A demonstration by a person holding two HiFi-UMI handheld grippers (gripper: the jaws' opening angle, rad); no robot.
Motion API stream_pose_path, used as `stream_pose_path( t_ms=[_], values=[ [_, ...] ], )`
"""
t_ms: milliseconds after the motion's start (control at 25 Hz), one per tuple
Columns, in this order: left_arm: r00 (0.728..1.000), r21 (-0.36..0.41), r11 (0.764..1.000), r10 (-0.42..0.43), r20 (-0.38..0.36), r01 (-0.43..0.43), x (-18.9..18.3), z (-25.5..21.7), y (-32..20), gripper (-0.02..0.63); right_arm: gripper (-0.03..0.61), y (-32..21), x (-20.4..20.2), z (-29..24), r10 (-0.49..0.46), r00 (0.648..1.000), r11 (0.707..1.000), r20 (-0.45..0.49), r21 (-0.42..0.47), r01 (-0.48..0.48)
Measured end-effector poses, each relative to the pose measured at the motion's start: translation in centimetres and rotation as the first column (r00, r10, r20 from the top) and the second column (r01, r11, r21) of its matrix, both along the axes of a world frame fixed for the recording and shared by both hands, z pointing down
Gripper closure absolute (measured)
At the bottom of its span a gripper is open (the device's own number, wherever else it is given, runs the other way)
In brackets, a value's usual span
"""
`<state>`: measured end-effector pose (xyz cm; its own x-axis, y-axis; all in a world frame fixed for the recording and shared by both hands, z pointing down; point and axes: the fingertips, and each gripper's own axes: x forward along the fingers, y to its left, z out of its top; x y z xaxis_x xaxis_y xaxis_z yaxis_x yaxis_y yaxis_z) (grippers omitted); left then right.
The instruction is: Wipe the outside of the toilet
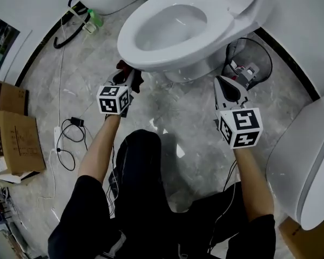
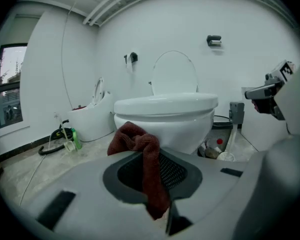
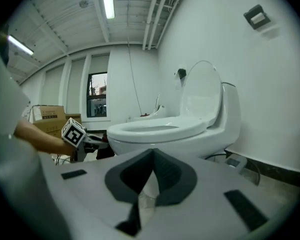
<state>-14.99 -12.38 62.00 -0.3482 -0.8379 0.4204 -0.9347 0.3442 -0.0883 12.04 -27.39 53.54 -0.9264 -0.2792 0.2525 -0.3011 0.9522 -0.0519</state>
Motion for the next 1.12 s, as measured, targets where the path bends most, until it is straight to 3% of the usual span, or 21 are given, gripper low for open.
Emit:
stream_pose_path(
  t_ms=[120,280,440,640,880,1120],
  values=[
    [0.999,0.046,0.998,-0.041,-0.026,0.042,2.2,-1.4,-0.4,0.551,0.574,-0.2,0.2,0.4,-0.011,1.000,0.999,0.025,-0.031,0.012],
    [0.998,0.127,0.991,-0.023,-0.057,0.030,7.3,-2.6,-1.3,0.549,0.574,0.5,1.2,1.1,-0.060,0.998,0.998,0.013,0.003,0.060],
    [0.994,0.137,0.985,0.106,-0.031,-0.101,14.2,-3.0,-5.6,0.549,0.574,0.0,3.4,1.0,-0.081,0.996,0.997,0.031,-0.008,0.082],
    [0.965,0.190,0.947,0.263,0.002,-0.258,21.0,-4.7,-14.6,0.549,0.574,-1.7,6.5,0.6,-0.043,0.998,0.999,0.055,-0.010,0.044],
    [0.959,0.266,0.925,0.284,-0.015,-0.270,23.2,-5.9,-24.3,0.549,0.574,-1.7,8.4,0.3,-0.018,0.997,0.999,0.068,-0.036,0.020],
    [0.964,0.256,0.937,0.262,-0.056,-0.240,22.7,-4.1,-29.1,0.549,0.574,-1.7,9.5,-0.6,0.020,0.995,0.999,0.094,-0.041,-0.016]
  ],
)
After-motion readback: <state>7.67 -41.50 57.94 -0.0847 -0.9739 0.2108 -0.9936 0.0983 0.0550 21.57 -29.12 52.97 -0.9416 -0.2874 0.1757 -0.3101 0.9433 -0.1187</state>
